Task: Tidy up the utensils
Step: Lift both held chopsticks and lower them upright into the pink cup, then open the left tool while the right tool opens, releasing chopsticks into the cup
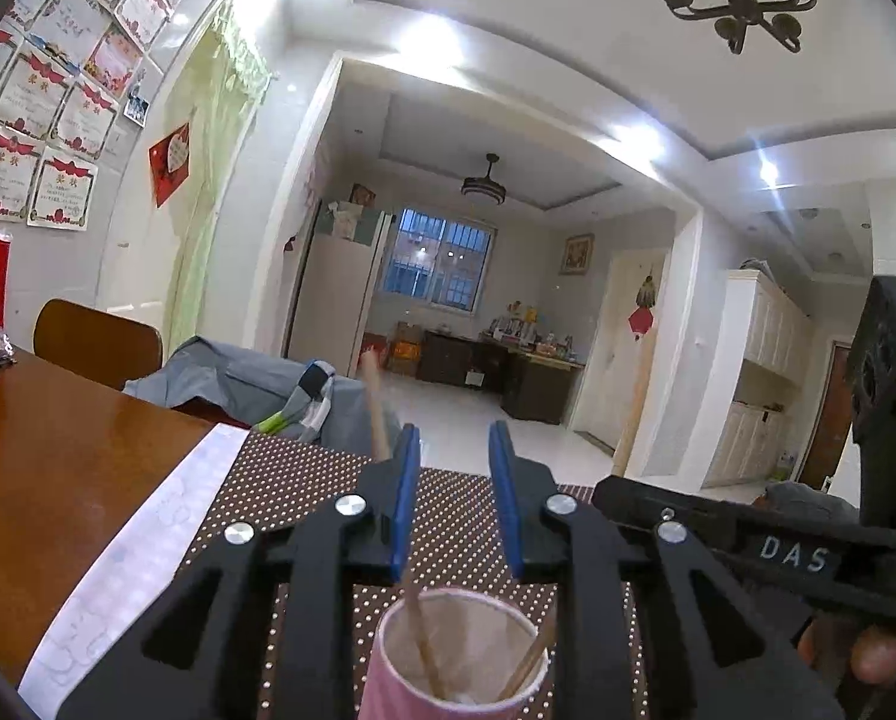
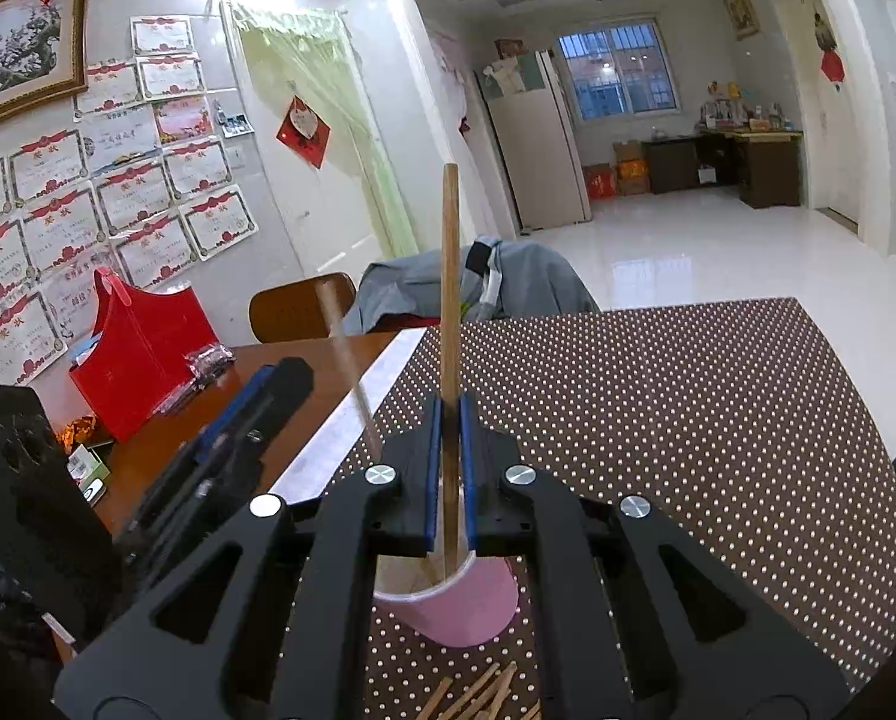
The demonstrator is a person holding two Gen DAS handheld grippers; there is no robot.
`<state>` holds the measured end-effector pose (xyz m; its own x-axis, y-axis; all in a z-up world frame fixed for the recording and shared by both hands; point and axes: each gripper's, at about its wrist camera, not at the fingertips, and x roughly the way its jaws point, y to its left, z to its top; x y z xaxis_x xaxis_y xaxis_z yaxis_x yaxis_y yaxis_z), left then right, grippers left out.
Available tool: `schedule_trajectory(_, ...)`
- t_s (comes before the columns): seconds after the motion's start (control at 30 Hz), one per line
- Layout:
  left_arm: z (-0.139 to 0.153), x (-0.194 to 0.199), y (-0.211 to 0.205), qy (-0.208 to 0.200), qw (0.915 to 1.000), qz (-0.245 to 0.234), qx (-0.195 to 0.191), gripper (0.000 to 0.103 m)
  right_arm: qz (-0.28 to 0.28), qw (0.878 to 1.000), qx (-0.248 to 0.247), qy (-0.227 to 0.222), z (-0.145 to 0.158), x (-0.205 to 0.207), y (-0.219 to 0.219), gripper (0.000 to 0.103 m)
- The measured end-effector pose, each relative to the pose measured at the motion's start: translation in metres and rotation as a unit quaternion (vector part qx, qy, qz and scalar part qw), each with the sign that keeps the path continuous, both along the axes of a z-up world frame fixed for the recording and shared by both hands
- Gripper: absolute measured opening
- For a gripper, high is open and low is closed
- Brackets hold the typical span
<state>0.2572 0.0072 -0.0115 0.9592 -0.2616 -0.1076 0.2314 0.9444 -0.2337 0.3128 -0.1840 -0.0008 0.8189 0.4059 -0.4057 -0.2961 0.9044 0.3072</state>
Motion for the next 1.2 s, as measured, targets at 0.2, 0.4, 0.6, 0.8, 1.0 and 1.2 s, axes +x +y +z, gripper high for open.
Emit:
schedule_trajectory(0.2,0.001,-0.01,0.009,0.023,0.9997,-0.001,-0.002,0.04,-0.001,1.0,0.0,0.007,-0.003,-0.004,0.001,0.007)
schedule_trajectory(0.4,0.0,-0.013,0.012,0.058,0.9982,0.0,0.015,0.048,-0.003,1.0,-0.005,0.013,-0.007,-0.007,0.006,0.007)
schedule_trajectory(0.6,0.0,-0.019,0.012,0.099,0.9941,-0.001,0.045,0.053,-0.007,1.0,-0.01,0.022,-0.013,-0.009,0.011,0.008)
schedule_trajectory(0.8,-0.002,-0.03,0.01,0.129,0.9899,-0.015,0.057,0.055,-0.019,0.999,-0.017,0.025,-0.016,-0.019,0.01,0.031)
schedule_trajectory(1.0,-0.007,-0.046,0.014,0.164,0.9847,-0.035,0.047,0.055,-0.032,0.999,-0.023,0.016,-0.014,-0.037,0.001,0.051)
schedule_trajectory(1.2,-0.025,-0.059,0.013,0.219,0.9719,-0.06,0.063,0.055,-0.041,0.997,-0.055,0.03,-0.027,-0.061,-0.007,0.051)
